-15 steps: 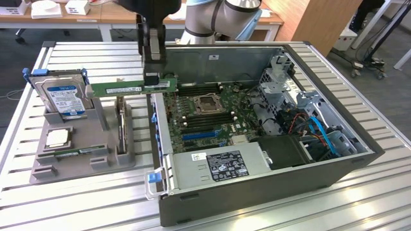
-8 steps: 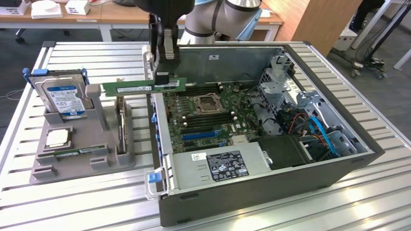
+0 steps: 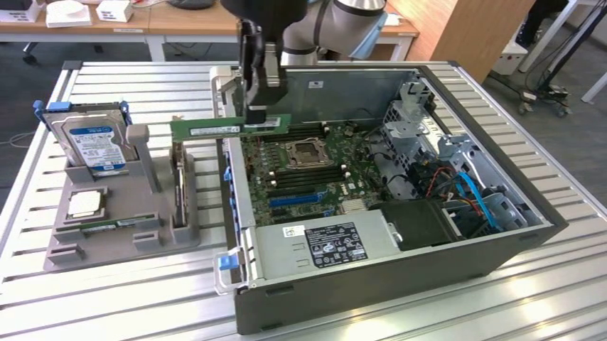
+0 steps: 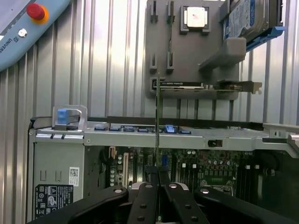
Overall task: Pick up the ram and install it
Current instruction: 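Pick up the ram and move it above insertion slot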
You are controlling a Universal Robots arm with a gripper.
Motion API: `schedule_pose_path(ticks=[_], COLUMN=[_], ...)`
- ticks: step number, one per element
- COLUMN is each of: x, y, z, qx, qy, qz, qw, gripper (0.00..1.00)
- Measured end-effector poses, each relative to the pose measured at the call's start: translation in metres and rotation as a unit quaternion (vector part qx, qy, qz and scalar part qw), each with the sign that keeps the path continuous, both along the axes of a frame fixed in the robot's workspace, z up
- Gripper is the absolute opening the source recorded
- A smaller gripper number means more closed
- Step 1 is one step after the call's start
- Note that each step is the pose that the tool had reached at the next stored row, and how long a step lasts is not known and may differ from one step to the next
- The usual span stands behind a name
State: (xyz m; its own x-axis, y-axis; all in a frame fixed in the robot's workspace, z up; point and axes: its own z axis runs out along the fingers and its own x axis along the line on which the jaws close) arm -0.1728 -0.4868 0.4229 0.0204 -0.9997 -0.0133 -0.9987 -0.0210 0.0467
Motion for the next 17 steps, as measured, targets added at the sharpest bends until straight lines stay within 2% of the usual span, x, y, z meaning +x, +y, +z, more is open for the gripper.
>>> schedule_pose_path(ticks=[6,17], x=[0.019,0.064], y=[0.0000,0.0000], z=[0.0000,0.0000], qx=[0.0000,0.0003], qy=[0.0005,0.0010], qz=[0.000,0.000], qw=[1.0000,1.0000], gripper=[0.11,0.11])
